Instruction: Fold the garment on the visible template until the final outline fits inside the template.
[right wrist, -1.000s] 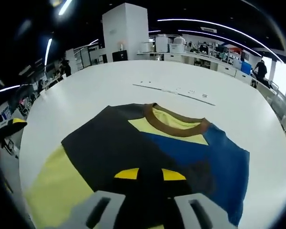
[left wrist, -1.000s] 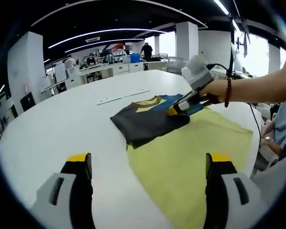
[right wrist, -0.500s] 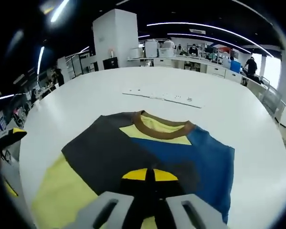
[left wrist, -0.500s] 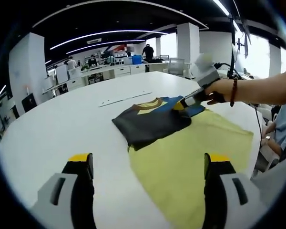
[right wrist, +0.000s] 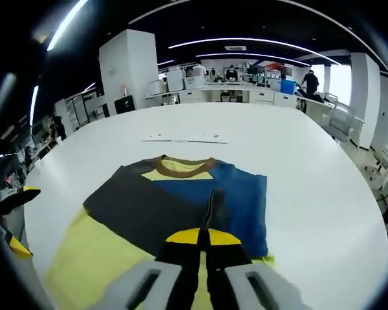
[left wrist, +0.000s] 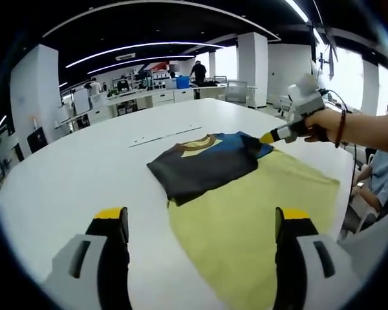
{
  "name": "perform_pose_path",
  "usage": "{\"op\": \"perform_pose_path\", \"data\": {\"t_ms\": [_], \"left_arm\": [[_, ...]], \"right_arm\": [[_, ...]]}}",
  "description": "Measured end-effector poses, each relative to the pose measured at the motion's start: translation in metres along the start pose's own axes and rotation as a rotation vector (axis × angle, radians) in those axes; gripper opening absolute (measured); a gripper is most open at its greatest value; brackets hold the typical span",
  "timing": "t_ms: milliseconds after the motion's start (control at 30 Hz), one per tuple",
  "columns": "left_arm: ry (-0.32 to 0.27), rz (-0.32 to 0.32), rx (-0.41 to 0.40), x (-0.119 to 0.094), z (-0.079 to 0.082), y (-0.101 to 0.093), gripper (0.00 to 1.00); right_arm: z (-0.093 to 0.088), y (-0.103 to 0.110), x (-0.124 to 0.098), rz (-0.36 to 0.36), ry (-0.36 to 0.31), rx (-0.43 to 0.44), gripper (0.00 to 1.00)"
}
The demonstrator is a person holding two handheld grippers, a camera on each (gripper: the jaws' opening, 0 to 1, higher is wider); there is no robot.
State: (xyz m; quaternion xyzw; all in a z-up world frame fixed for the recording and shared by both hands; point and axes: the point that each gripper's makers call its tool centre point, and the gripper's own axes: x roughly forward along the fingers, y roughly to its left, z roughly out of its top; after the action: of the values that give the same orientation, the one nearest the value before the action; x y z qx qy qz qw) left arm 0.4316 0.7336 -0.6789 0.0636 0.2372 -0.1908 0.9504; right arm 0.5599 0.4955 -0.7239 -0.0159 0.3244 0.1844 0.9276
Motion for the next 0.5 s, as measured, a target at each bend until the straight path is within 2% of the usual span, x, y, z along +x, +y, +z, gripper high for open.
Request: {"op": "perform_pose_path", "data": {"t_ms": [333,500], "left_arm": [[0.011,0.001,-0.003,-0.004,-0.003,0.000,0.91],[0.017,0.006,-0.003,-0.008,-0.006,0.001,0.93]], "right_arm": [[-0.037,-0.020,-0.016,-0.061,0.044,0.069,0.00],[-0.051,-0.026,-0.019,-0.069,0.074,0.069,0.00]]}}
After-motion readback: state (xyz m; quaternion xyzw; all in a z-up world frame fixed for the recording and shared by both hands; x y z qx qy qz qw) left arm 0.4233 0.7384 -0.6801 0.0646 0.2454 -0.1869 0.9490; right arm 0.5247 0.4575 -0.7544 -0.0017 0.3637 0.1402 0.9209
